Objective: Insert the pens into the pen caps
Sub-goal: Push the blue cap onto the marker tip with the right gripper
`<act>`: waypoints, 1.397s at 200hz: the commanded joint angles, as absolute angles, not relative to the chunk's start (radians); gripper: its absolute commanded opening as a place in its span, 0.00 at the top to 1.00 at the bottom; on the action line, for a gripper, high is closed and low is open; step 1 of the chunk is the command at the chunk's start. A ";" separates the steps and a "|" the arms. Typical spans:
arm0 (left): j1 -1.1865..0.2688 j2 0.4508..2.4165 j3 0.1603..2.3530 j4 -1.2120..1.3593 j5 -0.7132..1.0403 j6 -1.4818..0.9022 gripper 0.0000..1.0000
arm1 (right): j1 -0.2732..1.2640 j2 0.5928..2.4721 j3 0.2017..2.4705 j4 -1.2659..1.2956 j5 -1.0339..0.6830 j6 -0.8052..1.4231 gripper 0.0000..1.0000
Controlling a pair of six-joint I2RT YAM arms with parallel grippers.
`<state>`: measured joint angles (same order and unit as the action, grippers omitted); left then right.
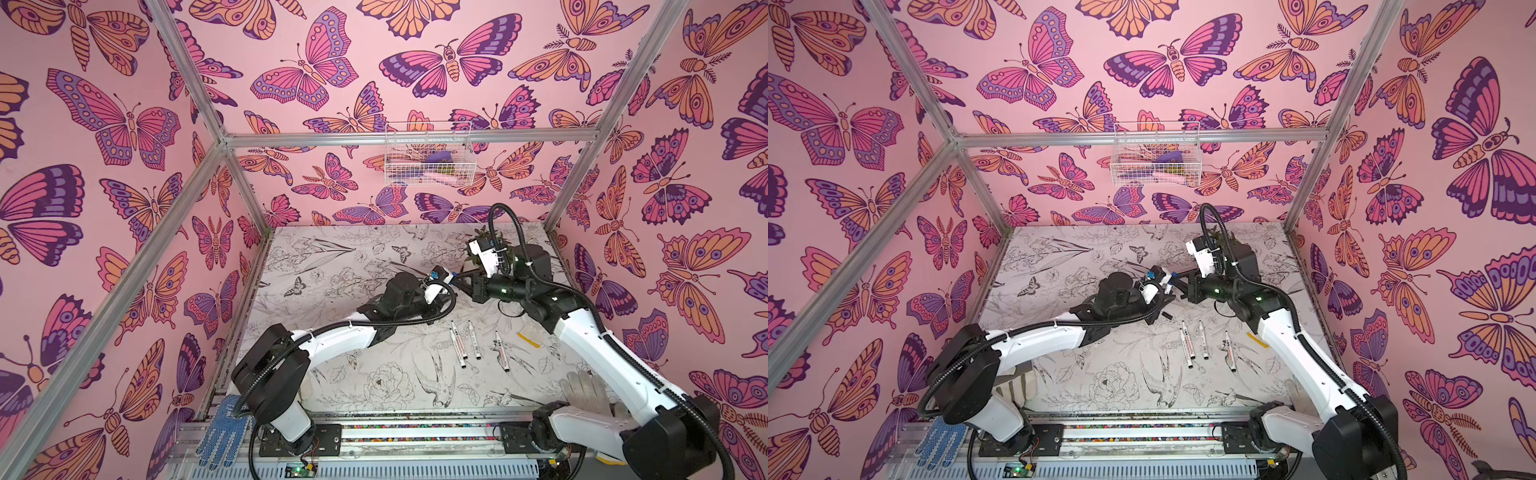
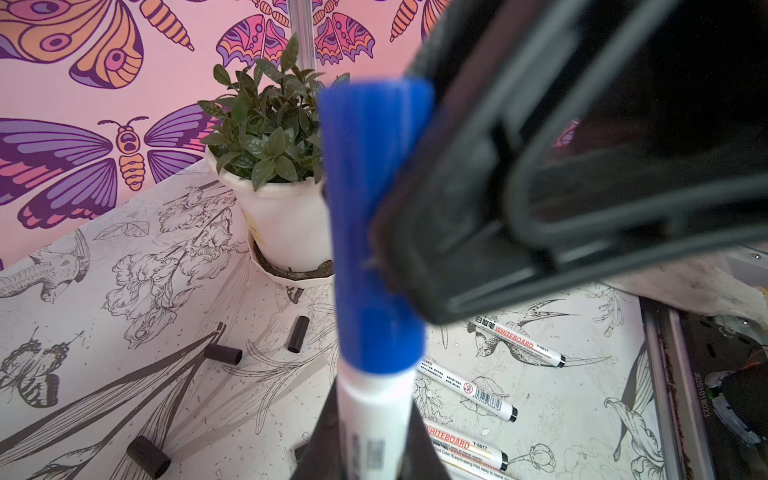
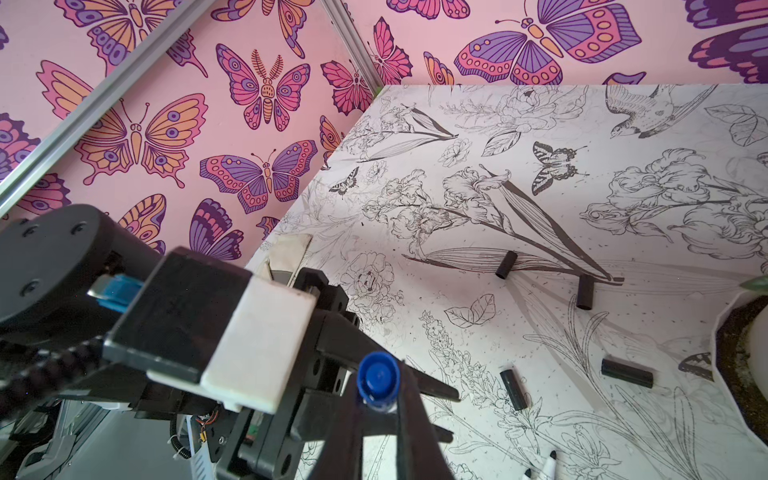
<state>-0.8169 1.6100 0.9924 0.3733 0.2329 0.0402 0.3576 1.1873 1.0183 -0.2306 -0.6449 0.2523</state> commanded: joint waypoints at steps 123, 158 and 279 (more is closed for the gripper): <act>-0.819 1.621 0.973 0.466 0.183 0.031 1.00 | 0.391 1.201 1.111 -0.351 -0.782 0.224 0.90; -0.822 1.624 0.969 0.466 0.187 0.029 1.00 | 0.391 1.216 1.122 -0.366 -0.794 0.215 0.89; -0.830 1.618 0.951 0.485 0.192 0.036 1.00 | 0.391 1.201 1.154 -0.417 -0.722 0.172 0.72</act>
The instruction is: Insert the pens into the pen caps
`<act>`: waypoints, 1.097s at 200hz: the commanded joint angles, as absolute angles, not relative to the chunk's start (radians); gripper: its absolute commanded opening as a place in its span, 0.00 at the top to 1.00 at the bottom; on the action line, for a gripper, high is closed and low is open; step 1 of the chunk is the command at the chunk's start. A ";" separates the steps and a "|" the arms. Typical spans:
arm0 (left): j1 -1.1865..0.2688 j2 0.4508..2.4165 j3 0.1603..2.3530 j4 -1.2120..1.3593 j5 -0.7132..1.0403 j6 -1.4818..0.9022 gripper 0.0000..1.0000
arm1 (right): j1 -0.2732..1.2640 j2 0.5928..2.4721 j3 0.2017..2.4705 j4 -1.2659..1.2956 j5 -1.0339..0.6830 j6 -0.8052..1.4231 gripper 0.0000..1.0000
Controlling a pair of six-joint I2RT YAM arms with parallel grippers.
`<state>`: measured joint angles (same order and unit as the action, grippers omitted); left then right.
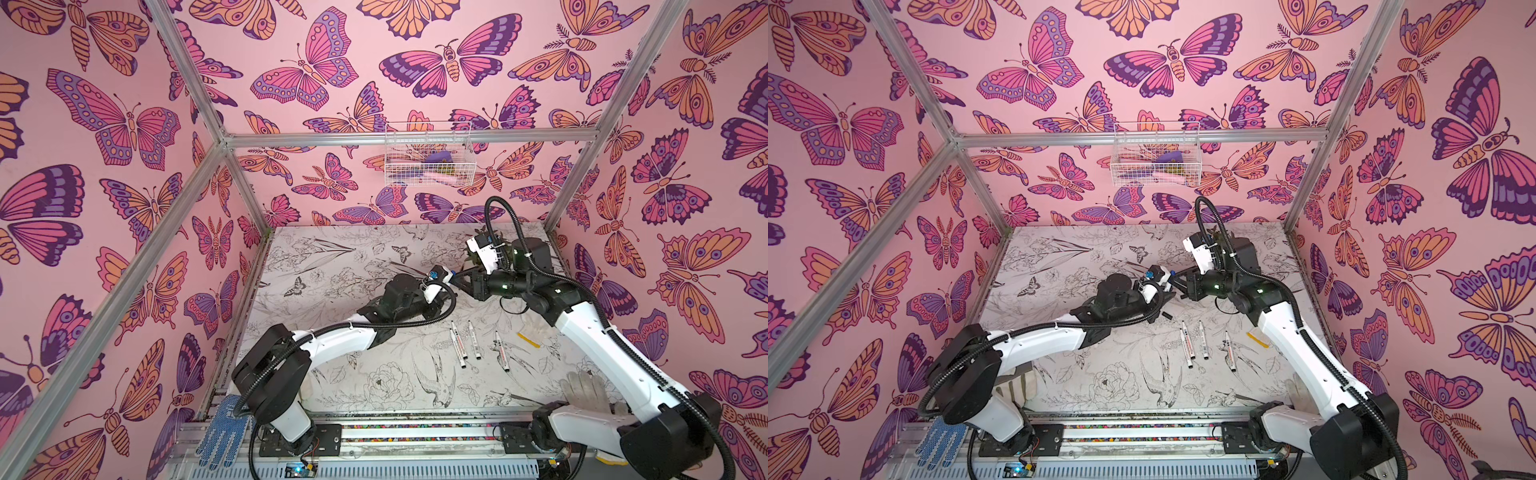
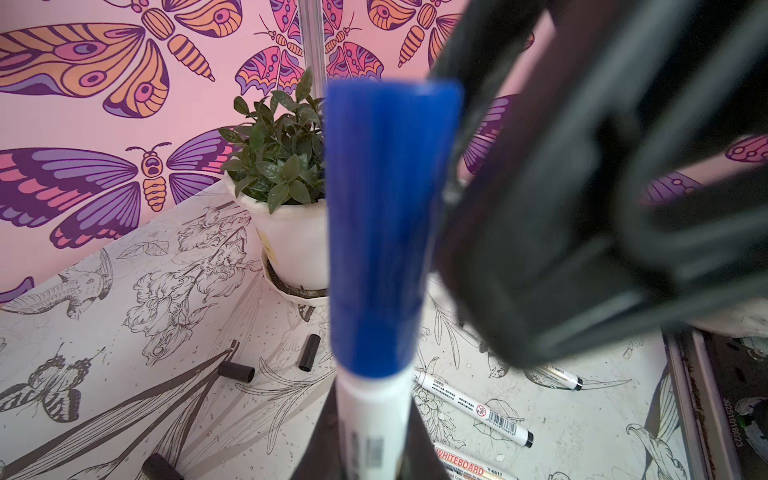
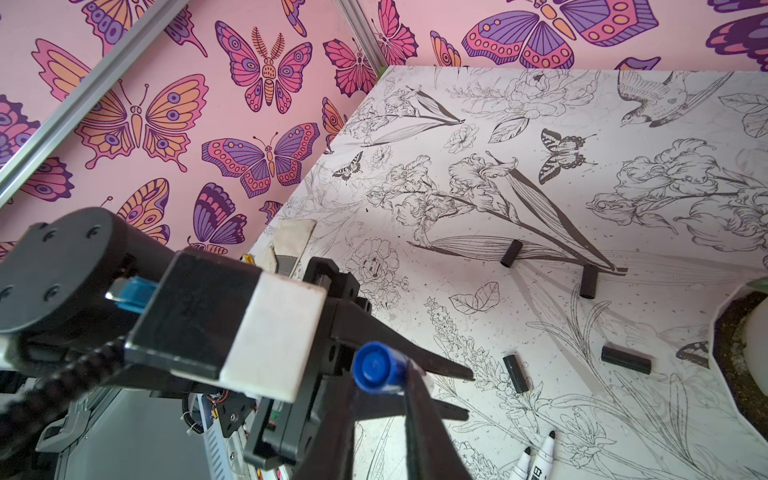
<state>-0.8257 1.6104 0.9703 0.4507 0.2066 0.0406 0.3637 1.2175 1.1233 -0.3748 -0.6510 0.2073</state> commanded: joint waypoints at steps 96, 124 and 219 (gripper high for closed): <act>-0.836 1.613 0.931 0.512 0.193 0.027 1.00 | 0.392 1.218 1.158 -0.353 -0.581 0.201 0.67; -0.836 1.607 0.922 0.519 0.202 0.018 1.00 | 0.390 1.217 1.153 -0.322 -0.564 0.218 0.67; -0.836 1.611 0.922 0.537 0.219 0.002 1.00 | 0.391 1.237 1.136 -0.304 -0.604 0.266 0.68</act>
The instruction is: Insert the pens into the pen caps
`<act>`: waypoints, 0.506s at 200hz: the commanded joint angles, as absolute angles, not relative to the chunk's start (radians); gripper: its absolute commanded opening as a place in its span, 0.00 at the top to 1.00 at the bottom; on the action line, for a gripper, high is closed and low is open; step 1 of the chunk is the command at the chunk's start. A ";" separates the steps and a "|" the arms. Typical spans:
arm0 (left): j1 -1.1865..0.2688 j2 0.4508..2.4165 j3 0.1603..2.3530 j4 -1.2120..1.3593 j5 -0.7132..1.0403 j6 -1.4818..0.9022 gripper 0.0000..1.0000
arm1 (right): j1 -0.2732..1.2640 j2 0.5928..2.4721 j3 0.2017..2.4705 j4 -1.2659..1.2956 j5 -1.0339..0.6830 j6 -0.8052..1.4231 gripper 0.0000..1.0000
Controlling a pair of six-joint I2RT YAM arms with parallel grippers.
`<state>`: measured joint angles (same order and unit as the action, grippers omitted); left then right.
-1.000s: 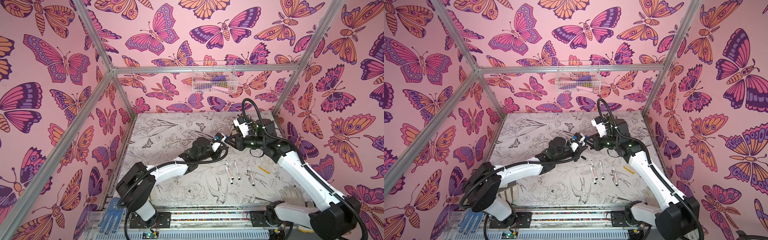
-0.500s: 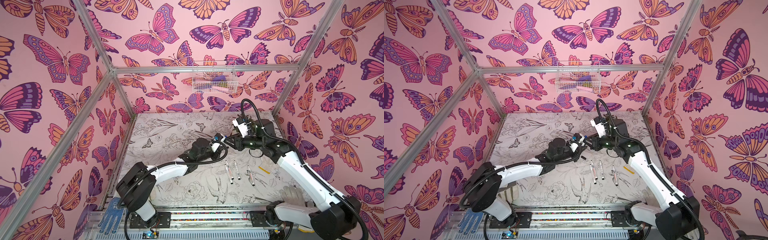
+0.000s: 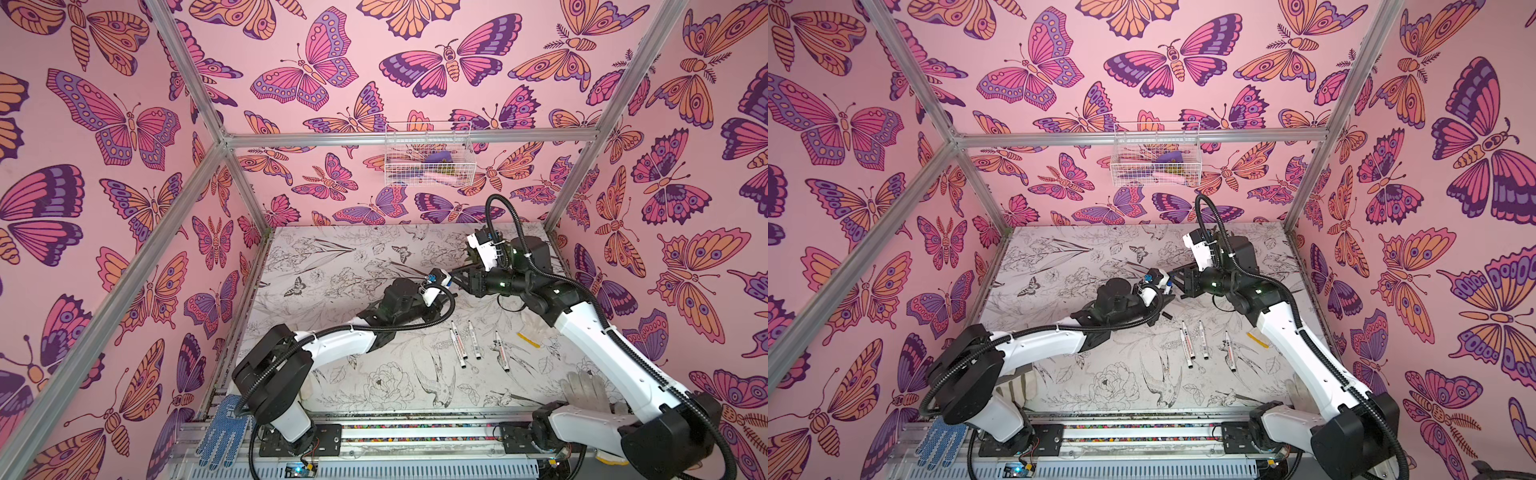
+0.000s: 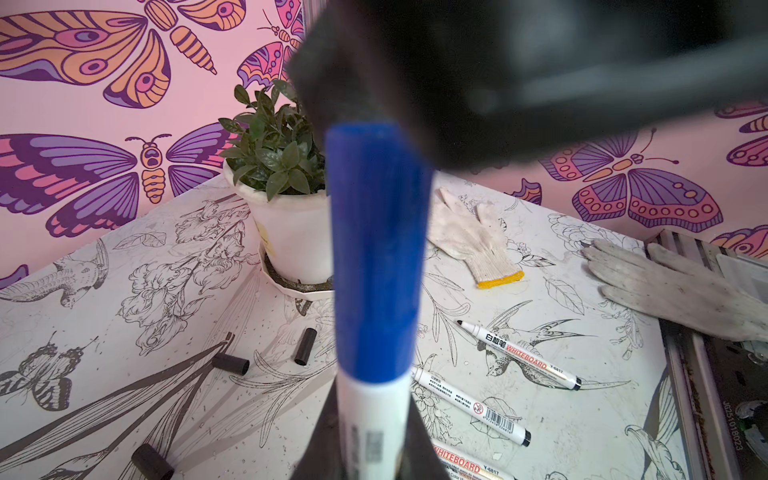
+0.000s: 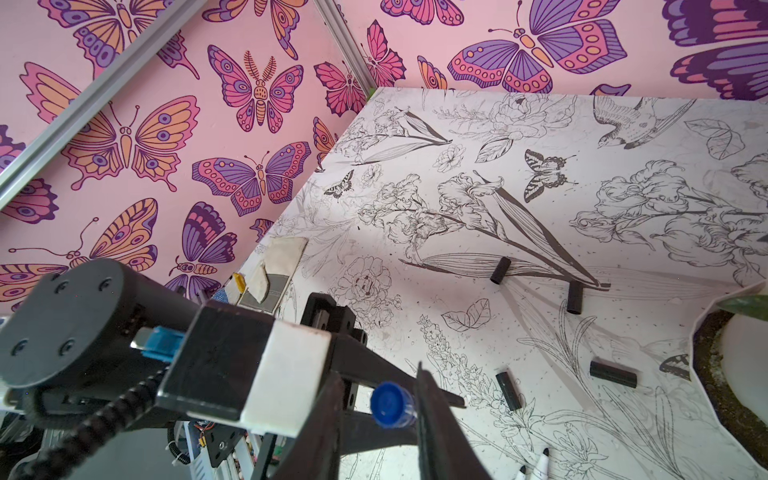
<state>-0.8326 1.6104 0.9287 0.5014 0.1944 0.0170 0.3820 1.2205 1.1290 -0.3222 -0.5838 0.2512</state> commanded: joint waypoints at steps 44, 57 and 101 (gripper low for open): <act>-0.836 1.610 0.920 0.571 0.216 -0.015 1.00 | 0.391 1.246 1.090 -0.266 -0.604 0.304 0.74; -0.836 1.611 0.919 0.584 0.210 -0.025 1.00 | 0.391 1.247 1.079 -0.259 -0.609 0.315 0.79; -0.827 1.622 0.919 0.637 0.191 -0.045 1.00 | 0.395 1.243 1.038 -0.278 -0.609 0.313 1.00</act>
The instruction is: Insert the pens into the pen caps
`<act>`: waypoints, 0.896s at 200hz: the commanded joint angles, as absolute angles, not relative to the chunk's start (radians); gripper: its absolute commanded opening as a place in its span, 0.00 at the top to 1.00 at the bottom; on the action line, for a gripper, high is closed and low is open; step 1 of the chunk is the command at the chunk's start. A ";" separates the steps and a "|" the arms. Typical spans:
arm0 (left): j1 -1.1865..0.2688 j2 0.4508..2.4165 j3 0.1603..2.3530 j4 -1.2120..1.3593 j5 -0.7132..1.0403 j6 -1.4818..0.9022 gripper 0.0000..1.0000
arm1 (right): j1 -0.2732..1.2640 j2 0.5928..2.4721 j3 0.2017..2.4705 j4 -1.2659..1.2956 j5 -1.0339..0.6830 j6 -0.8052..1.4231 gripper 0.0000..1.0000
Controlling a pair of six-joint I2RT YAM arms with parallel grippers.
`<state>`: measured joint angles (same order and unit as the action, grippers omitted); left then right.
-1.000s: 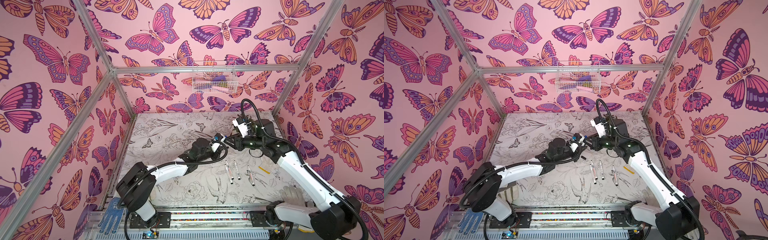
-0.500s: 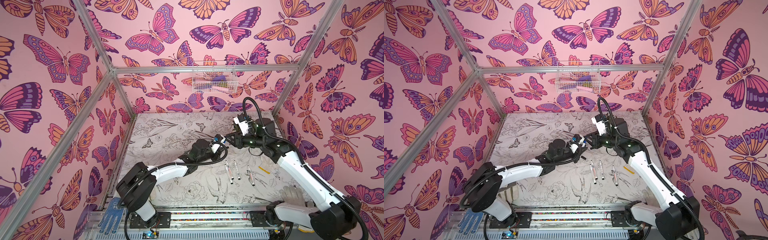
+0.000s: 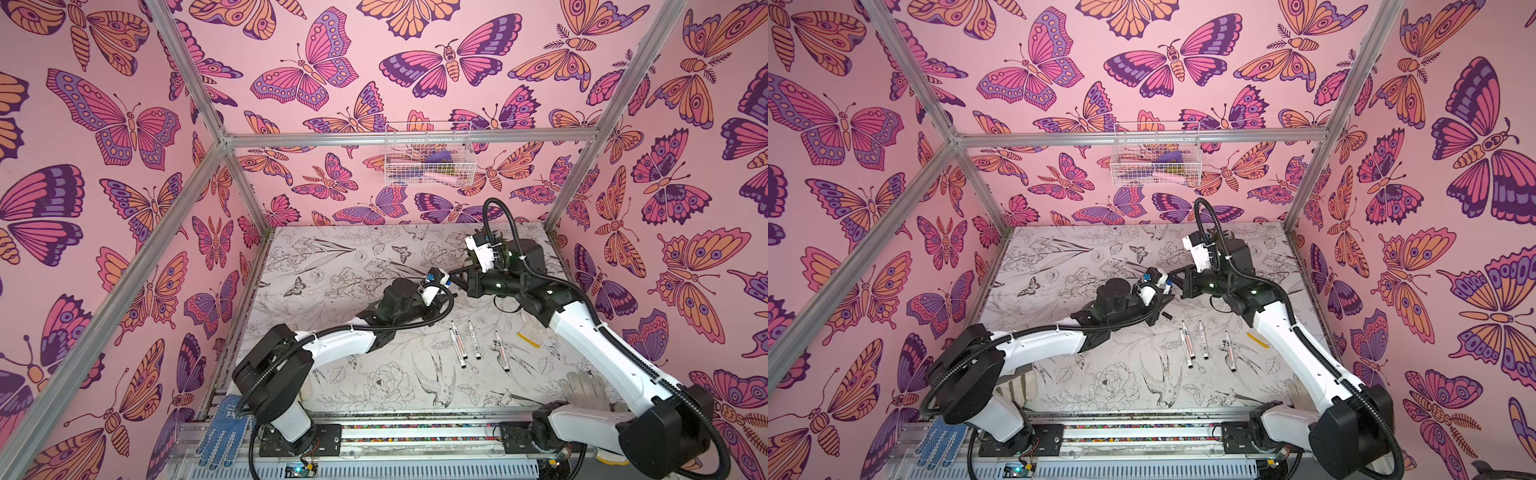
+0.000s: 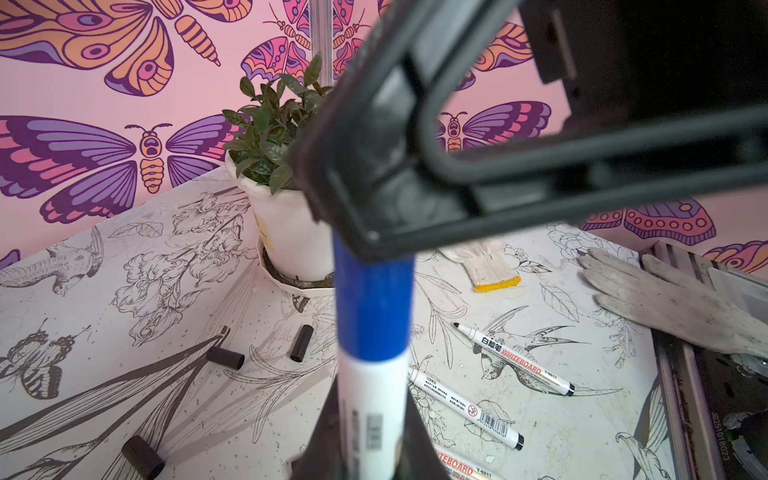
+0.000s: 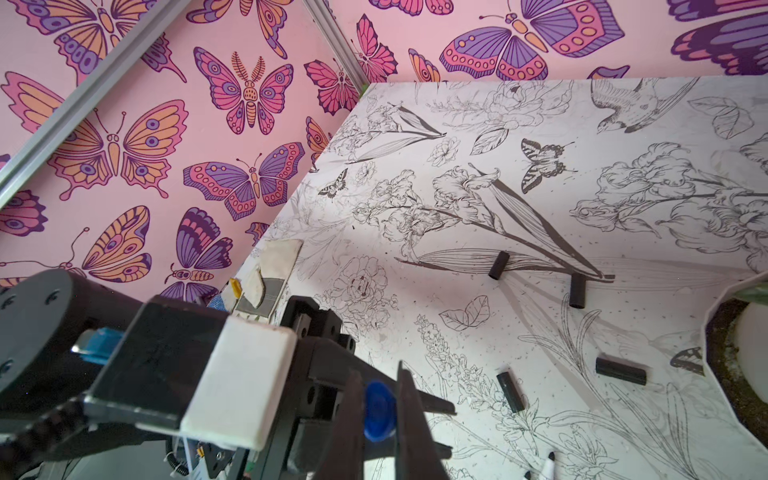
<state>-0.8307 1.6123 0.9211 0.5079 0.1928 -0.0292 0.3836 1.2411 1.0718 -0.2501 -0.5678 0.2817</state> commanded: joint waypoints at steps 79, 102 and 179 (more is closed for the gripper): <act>-0.719 1.791 0.909 0.882 0.142 -0.145 1.00 | 0.518 1.280 0.907 -0.256 -0.498 0.316 1.00; -0.692 1.816 0.886 0.897 0.114 -0.176 1.00 | 0.567 1.319 0.885 -0.263 -0.450 0.298 1.00; -0.609 1.910 0.790 1.003 0.050 -0.293 1.00 | 0.696 1.448 0.877 -0.297 -0.377 0.246 1.00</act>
<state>-0.7258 1.8793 0.7761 0.8341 0.2840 -0.1238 0.5995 1.4368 0.9306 -0.0376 -0.1783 0.2611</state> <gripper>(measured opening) 0.152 0.134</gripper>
